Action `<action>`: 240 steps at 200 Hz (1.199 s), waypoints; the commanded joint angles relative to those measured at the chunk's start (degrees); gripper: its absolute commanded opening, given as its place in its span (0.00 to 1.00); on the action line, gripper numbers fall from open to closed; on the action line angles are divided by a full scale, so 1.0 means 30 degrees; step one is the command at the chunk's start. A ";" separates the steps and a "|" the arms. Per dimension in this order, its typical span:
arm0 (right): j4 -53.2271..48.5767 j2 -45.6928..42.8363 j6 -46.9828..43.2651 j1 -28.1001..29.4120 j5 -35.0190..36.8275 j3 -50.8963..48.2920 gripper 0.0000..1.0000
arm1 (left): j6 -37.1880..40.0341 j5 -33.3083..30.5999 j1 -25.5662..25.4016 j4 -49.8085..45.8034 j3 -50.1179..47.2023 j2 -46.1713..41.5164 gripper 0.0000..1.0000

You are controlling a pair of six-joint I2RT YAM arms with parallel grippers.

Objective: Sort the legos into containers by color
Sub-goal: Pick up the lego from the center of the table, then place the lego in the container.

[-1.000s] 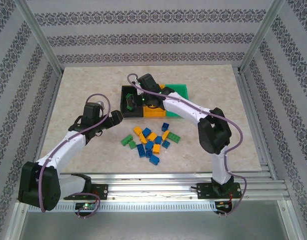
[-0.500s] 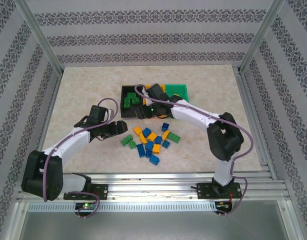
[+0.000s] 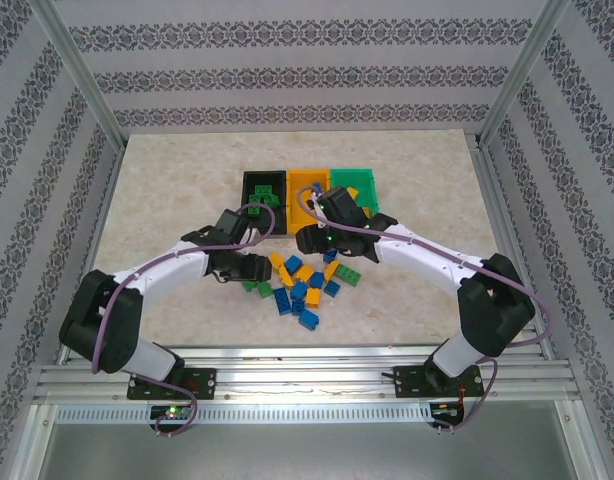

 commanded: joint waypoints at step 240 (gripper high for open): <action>-0.0776 -0.4852 0.0423 -0.0998 0.1615 -0.6241 0.54 | 0.2996 -0.5006 0.1633 -0.2455 1.1944 0.5351 0.22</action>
